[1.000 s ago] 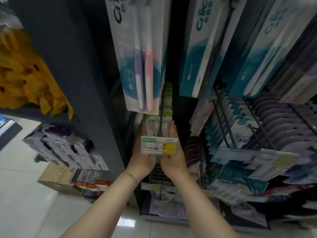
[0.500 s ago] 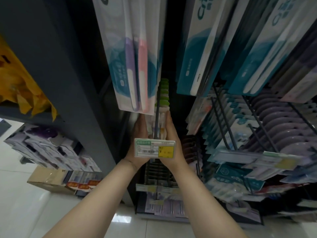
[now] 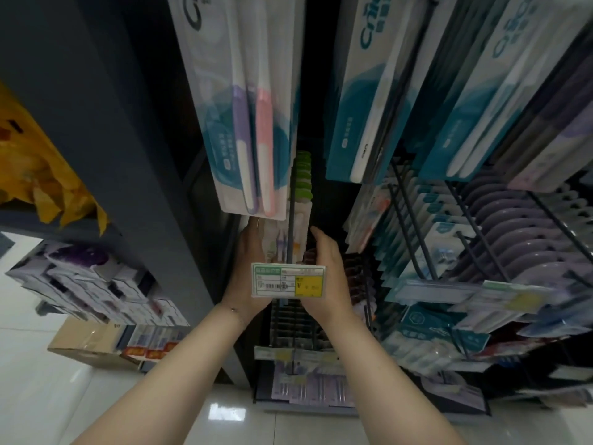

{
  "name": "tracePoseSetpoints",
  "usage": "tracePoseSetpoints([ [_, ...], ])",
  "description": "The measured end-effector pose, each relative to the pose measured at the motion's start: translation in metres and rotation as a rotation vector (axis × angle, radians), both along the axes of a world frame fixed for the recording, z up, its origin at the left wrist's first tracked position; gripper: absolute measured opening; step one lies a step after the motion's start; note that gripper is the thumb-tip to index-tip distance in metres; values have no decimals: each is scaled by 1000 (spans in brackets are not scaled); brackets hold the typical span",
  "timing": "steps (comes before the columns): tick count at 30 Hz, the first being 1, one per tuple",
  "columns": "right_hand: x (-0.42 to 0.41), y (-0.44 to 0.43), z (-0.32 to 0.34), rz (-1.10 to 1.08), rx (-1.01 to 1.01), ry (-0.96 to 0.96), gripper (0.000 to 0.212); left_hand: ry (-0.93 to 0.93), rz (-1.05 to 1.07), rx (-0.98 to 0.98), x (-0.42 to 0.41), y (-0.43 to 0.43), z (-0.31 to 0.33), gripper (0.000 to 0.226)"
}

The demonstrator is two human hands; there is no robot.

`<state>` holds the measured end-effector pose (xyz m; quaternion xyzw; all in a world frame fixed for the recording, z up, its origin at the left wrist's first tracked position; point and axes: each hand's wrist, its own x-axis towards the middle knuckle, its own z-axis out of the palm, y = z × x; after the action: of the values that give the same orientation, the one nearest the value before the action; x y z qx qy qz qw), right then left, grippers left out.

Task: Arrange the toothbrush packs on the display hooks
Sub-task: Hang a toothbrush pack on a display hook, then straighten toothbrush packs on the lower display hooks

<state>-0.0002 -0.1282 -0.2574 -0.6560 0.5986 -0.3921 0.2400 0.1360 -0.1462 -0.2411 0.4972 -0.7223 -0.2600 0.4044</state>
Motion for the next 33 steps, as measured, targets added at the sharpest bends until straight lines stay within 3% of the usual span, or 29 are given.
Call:
tracePoseSetpoints([
  [2, -8, 4, 0, -64, 46, 236, 68, -81, 32, 17, 1, 4, -4, 61],
  [5, -24, 20, -5, -79, 86, 444, 62, -148, 85, 160, 1, 18, -14, 27],
  [7, -33, 32, -6, -71, 51, 500, 57, -306, 76, 182, -1, 27, -18, 7],
  [10, -51, 50, -6, -45, 72, 583, 50, -544, -22, 56, -4, 41, -22, 6],
  [12, -62, 63, -9, -29, 123, 607, 48, -676, -84, -19, -12, 49, -31, 23],
  [15, -83, 86, -13, -33, 169, 623, 50, -749, -134, -56, -35, 64, -36, 32],
  [33, -302, 150, 3, -83, 186, 595, 40, -673, -122, -7, -269, 131, -17, 26],
])
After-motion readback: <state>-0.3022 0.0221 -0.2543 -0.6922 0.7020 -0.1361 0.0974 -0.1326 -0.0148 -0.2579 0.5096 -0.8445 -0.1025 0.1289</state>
